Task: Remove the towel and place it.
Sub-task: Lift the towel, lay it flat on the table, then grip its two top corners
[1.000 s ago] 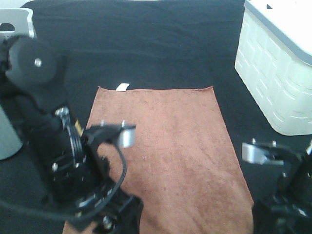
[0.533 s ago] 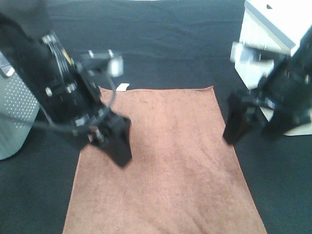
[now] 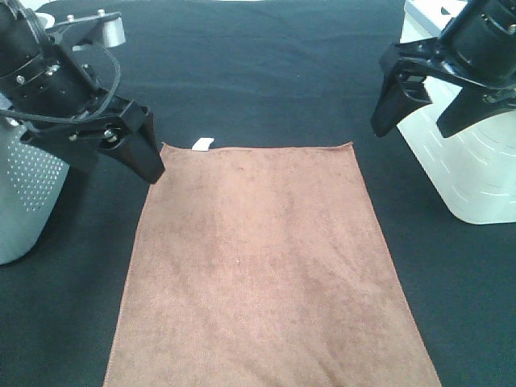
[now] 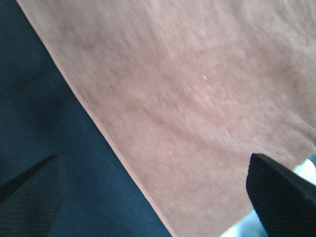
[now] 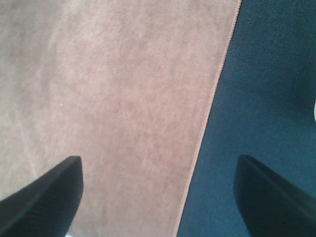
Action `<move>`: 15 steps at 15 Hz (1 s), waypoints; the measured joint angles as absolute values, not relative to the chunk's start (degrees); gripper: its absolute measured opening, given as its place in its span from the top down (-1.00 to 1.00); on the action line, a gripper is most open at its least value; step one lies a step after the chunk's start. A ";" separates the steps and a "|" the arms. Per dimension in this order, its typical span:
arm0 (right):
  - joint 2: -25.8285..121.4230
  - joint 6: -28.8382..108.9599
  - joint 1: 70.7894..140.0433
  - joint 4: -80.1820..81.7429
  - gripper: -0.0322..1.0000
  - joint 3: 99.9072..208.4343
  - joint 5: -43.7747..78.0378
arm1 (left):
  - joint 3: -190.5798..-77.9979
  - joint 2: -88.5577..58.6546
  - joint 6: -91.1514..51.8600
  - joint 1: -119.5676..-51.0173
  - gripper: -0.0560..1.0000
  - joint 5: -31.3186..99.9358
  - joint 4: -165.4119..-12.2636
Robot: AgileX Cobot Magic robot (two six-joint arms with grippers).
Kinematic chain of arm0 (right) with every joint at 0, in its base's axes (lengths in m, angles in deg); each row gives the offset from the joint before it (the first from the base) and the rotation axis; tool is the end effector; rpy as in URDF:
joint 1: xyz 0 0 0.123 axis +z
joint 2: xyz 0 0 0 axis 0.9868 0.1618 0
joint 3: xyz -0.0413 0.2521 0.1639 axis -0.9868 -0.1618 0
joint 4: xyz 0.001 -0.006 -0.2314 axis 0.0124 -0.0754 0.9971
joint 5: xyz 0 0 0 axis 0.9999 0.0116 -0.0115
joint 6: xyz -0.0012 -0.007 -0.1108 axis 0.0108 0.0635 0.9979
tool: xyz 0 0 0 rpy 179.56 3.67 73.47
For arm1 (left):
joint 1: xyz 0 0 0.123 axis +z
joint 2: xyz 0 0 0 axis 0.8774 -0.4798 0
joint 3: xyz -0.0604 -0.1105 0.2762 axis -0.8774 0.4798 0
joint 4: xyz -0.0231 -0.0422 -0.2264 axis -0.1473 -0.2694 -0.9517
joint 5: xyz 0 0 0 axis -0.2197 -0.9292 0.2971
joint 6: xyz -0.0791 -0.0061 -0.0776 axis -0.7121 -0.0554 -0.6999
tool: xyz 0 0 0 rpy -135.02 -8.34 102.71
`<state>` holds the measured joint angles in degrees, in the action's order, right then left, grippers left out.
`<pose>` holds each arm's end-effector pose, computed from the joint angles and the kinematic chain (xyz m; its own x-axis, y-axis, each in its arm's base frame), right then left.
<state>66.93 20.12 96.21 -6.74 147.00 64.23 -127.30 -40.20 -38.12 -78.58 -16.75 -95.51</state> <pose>0.2992 0.1086 0.2868 -0.9323 -0.1569 -0.3260 -0.2425 0.9397 0.2411 0.3106 -0.1293 0.2534 -0.8932 0.3417 -0.2924 0.4169 0.8730 -0.2532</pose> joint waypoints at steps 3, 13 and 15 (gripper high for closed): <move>75.76 20.01 96.21 -5.94 -0.61 157.43 69.44 | -135.95 -46.73 -36.97 -76.00 -0.82 -18.13 -95.16; 106.98 27.45 88.82 -12.41 -0.61 190.66 77.64 | -171.76 -77.04 -43.28 -75.08 -0.82 -27.81 -95.05; 108.70 27.40 88.82 -12.01 -0.61 192.61 77.52 | -173.99 -79.10 -43.85 -74.16 -0.82 -28.16 -95.11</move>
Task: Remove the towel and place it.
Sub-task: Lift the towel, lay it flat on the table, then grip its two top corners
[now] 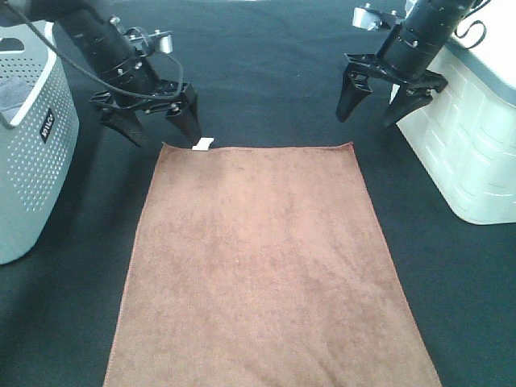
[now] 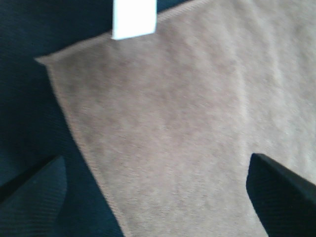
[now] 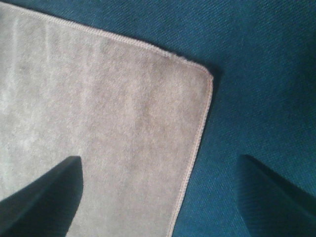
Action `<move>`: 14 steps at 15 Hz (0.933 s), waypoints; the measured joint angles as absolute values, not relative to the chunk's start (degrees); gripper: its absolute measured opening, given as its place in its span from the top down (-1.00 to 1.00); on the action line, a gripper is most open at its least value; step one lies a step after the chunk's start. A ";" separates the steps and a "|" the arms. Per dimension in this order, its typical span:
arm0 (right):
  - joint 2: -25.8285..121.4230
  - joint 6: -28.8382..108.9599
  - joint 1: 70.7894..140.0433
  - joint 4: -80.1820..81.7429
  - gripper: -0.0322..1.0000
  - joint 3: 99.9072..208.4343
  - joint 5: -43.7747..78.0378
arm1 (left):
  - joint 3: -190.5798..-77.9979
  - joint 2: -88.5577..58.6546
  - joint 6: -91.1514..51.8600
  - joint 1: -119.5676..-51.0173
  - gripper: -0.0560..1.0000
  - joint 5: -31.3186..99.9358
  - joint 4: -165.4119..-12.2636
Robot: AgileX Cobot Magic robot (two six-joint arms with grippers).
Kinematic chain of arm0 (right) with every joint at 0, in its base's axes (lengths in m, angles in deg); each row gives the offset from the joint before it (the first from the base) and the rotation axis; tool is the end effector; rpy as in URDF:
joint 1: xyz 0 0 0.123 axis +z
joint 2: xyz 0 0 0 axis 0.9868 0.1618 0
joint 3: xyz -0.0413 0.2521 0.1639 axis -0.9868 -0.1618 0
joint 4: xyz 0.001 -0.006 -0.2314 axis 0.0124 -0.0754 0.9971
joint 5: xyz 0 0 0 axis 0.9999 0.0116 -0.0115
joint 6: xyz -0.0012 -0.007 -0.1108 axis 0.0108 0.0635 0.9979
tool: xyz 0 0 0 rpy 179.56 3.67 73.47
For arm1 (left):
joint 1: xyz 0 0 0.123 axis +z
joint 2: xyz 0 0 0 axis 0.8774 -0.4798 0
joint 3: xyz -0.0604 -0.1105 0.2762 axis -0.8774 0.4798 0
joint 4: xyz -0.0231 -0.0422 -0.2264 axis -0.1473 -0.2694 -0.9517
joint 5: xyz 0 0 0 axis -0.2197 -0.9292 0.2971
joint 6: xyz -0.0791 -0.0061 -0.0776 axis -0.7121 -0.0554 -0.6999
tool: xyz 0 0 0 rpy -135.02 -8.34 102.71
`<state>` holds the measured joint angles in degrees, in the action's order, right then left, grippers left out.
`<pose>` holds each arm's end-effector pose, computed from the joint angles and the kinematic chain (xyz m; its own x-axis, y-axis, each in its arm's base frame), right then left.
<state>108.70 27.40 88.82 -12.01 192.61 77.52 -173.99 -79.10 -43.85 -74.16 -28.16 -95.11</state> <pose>0.4782 0.1055 0.1912 -0.9606 -0.1819 -0.2102 -0.2427 0.9175 0.3150 0.4787 -0.1443 0.1670 -0.9456 0.2435 -0.2159 0.3012 0.9061 -0.2971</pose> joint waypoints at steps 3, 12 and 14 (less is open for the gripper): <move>108.70 27.00 88.82 -12.01 -0.61 192.84 77.01 | -174.68 -79.28 -44.02 -73.02 -0.82 -29.02 -95.11; 111.68 25.05 97.24 -3.53 -0.61 193.70 76.38 | -174.68 -79.33 -43.16 -70.90 -0.82 -29.30 -95.22; 113.86 24.53 96.16 -3.07 -0.61 193.70 76.55 | -174.68 -79.33 -43.16 -70.90 -0.83 -29.30 -95.16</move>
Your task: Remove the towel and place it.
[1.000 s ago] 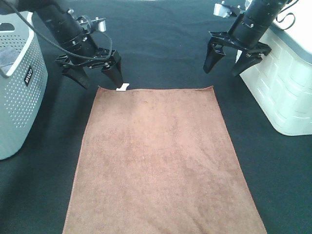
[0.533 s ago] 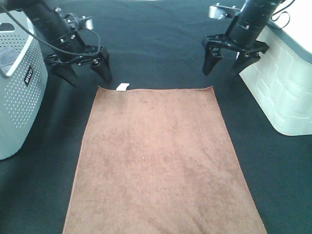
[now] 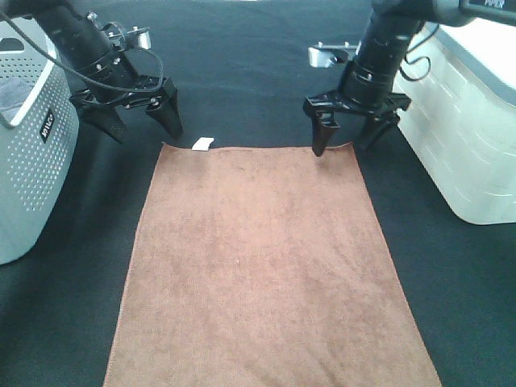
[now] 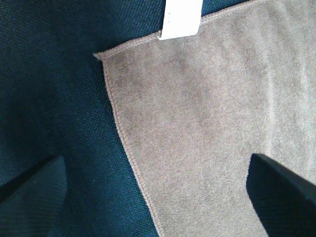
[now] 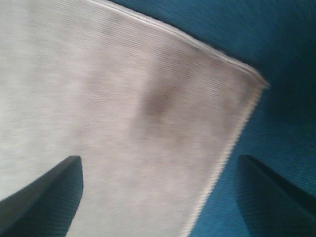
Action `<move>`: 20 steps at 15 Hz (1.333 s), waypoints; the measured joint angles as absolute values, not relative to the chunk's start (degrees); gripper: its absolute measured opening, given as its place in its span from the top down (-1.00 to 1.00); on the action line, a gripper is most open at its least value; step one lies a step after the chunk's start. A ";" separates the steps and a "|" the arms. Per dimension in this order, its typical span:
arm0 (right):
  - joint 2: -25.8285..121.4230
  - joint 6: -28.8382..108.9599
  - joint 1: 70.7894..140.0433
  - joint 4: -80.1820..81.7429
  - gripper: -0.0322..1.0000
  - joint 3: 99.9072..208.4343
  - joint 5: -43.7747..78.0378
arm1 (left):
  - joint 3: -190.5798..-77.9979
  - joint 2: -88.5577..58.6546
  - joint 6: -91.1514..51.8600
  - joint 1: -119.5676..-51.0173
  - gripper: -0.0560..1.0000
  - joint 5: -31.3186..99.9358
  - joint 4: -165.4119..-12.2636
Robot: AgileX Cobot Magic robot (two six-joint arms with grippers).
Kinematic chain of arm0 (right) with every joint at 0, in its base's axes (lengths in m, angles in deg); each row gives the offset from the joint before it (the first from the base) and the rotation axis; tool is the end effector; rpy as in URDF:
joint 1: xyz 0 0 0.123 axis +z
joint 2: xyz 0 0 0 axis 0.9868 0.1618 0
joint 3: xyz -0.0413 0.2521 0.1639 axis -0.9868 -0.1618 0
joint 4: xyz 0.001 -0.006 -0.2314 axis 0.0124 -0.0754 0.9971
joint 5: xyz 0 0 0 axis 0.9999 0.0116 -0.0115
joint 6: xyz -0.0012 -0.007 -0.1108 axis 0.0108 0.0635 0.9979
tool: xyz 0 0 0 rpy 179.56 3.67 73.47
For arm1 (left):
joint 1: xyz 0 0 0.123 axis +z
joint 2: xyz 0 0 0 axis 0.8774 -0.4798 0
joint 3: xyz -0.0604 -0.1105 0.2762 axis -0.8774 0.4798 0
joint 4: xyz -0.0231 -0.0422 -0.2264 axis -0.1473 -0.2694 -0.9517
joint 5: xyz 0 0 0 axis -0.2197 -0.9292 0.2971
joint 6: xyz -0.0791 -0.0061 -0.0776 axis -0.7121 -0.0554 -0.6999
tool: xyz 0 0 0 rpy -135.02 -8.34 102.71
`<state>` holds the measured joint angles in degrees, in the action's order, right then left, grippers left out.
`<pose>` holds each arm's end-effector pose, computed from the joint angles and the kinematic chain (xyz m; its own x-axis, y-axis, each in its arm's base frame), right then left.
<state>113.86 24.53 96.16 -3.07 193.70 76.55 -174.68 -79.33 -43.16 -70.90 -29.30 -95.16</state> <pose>0.4723 0.1526 0.1474 -0.9398 -0.3133 -0.1365 -0.3346 0.9248 0.1810 0.4857 -0.1172 0.1677 -0.9559 0.2064 -0.2091 0.2633 0.9176 -0.2978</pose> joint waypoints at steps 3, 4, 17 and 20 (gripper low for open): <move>115.41 24.53 93.46 -5.76 -0.61 193.70 75.29 | -174.68 -79.33 -43.16 -70.90 -0.83 -28.50 -95.11; 115.64 24.59 92.20 -7.31 -0.61 193.70 74.31 | -174.68 -79.33 -43.16 -70.90 -0.83 -28.16 -95.11; 119.47 27.40 89.68 -12.18 -0.61 194.22 69.96 | -174.68 -85.46 -42.99 -70.90 -0.83 -24.37 -98.14; 119.53 27.40 89.68 -11.84 -0.59 194.22 68.99 | -175.08 -86.84 -42.93 -70.90 -0.83 -24.20 -98.26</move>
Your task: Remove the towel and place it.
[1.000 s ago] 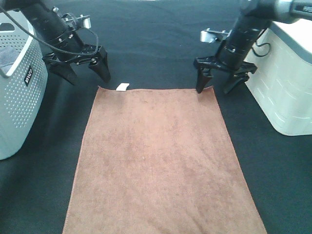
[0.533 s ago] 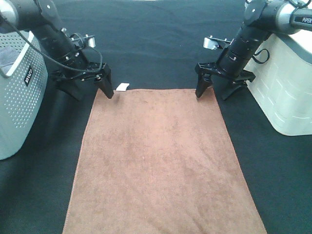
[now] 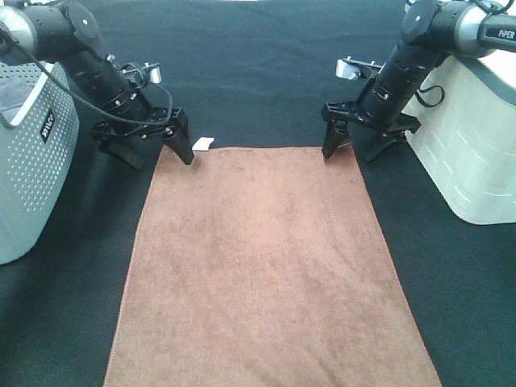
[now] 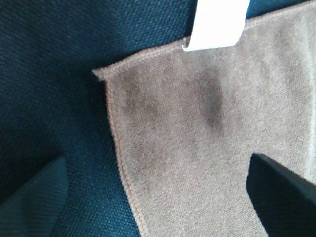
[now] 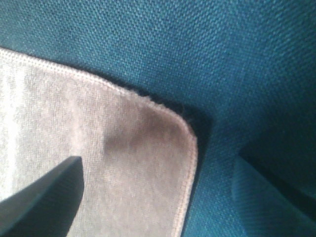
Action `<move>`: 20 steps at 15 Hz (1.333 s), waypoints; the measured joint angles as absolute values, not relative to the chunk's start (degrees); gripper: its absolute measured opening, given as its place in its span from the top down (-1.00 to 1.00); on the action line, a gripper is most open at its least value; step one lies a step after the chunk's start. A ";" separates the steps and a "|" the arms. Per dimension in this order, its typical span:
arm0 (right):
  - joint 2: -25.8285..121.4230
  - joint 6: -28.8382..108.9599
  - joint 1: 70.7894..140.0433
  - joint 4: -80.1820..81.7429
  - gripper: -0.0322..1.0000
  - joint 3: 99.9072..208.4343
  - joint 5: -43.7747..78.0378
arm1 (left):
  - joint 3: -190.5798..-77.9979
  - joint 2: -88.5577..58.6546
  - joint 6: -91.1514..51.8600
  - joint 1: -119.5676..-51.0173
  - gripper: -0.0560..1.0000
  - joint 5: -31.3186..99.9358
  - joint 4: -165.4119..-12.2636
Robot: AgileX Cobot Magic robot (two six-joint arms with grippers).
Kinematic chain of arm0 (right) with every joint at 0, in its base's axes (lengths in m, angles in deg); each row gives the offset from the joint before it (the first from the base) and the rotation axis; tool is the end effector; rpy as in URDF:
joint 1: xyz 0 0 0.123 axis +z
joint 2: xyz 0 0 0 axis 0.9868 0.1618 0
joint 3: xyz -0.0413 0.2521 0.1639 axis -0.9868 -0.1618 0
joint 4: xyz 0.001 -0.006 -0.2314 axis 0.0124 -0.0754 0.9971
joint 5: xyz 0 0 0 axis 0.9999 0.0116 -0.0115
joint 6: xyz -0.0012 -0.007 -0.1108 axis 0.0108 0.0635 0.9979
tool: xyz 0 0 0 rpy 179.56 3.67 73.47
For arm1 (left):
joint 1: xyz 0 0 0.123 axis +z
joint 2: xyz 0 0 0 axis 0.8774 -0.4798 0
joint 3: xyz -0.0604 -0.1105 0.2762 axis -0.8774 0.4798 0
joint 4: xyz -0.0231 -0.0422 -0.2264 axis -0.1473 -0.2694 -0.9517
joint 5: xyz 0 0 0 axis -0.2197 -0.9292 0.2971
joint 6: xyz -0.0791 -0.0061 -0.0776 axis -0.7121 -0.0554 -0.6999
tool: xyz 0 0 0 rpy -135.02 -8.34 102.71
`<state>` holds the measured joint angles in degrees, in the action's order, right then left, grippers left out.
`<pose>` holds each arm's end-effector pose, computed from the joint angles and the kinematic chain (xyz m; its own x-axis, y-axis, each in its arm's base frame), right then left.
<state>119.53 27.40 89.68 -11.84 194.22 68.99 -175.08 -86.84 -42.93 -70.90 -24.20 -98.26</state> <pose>0.5016 0.1139 0.1055 -0.9701 -0.1523 -0.1888 -0.2048 0.9313 0.3012 0.4980 -0.1228 0.1063 -0.9724 0.1588 -0.1709 0.2096 0.9164 -0.3409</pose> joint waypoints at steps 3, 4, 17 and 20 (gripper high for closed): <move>119.65 27.34 89.62 -11.55 -0.44 194.22 68.30 | -175.31 -87.13 -43.16 -71.36 -0.80 -24.26 -97.80; 119.76 27.34 89.57 -11.55 -0.37 194.22 67.90 | -175.37 -87.18 -43.16 -71.59 -0.76 -23.80 -97.63; 120.28 27.34 92.55 -10.86 0.39 194.22 64.80 | -175.37 -88.10 -43.16 -74.85 0.07 -20.02 -99.58; 120.28 27.34 92.55 -8.74 0.84 194.22 64.63 | -175.37 -88.27 -43.16 -74.85 0.49 -20.08 -99.29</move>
<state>120.28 27.34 92.55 -8.74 194.22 64.63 -175.37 -88.27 -43.16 -74.85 -20.08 -99.29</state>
